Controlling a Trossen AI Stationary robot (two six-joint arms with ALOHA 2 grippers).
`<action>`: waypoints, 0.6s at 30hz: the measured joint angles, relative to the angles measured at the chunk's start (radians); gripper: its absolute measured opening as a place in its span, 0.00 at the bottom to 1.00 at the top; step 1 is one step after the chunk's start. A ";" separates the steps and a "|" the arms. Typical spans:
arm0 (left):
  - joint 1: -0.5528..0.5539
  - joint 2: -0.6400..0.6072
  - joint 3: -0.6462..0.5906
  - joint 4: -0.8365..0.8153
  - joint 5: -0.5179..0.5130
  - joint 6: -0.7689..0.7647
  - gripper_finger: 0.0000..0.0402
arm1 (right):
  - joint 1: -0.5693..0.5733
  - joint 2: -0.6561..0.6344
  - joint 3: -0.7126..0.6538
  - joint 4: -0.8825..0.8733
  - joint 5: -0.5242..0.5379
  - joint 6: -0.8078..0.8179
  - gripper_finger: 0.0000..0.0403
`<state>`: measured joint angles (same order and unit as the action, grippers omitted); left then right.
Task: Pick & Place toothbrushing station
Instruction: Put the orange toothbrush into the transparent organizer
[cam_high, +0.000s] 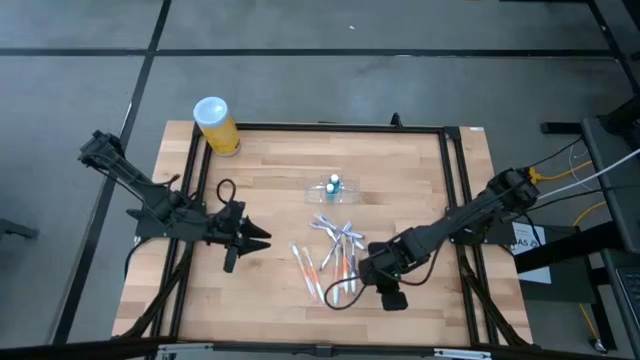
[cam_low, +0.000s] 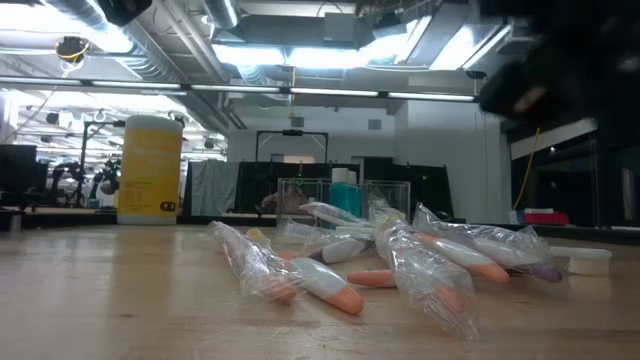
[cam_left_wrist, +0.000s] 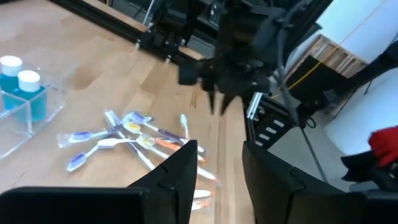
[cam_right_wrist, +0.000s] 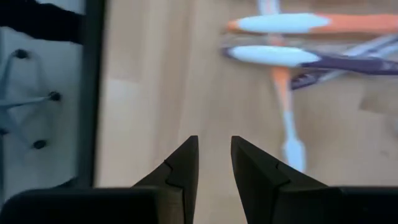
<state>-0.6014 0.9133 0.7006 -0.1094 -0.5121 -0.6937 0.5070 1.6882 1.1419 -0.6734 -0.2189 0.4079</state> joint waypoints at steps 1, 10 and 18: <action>0.000 0.005 0.000 0.006 0.011 0.003 0.31 | -0.007 0.000 -0.024 0.019 0.010 -0.006 0.24; 0.003 0.133 0.158 -0.158 0.067 0.044 0.31 | -0.073 0.000 -0.126 0.194 0.024 -0.081 0.24; 0.003 0.248 0.326 -0.317 0.093 0.082 0.31 | -0.082 0.001 -0.158 0.227 0.026 -0.136 0.24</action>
<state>-0.5987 1.1614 1.0263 -0.4267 -0.4194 -0.6113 0.4253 1.6892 0.9835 -0.4461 -0.1931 0.2714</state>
